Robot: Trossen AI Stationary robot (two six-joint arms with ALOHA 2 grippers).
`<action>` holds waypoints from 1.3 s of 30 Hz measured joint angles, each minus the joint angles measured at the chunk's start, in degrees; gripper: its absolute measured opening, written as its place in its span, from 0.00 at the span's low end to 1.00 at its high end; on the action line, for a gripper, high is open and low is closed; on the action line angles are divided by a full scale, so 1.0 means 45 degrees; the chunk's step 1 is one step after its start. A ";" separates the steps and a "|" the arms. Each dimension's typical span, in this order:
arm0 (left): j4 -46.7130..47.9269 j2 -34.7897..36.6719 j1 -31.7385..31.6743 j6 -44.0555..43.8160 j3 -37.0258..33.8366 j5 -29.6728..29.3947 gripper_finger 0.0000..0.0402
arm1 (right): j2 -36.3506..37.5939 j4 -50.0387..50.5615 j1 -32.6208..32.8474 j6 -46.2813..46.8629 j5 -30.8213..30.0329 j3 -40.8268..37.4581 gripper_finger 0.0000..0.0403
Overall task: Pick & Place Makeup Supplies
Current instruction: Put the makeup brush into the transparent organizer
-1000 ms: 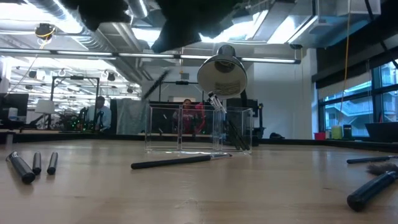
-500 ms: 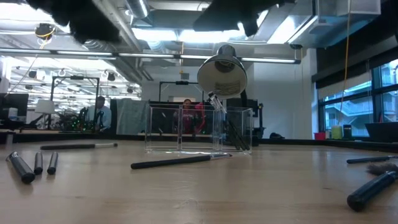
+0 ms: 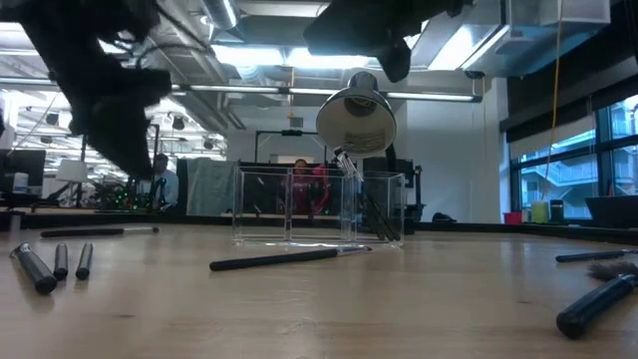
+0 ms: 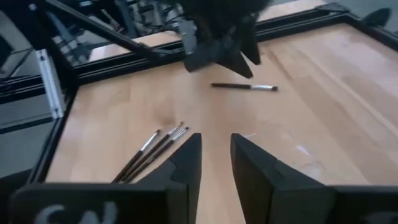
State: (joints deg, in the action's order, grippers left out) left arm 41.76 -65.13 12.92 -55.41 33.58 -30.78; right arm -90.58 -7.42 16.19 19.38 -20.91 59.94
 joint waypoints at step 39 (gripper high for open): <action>0.0860 -0.3516 -0.4864 -0.0519 -0.0767 0.1518 0.17 | 0.0009 0.2962 0.0086 0.1587 0.0328 0.0010 0.22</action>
State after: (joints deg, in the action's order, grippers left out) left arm 45.63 -80.95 -8.97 -57.75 30.13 -23.95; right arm -90.54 5.91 16.58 26.52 -19.43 59.99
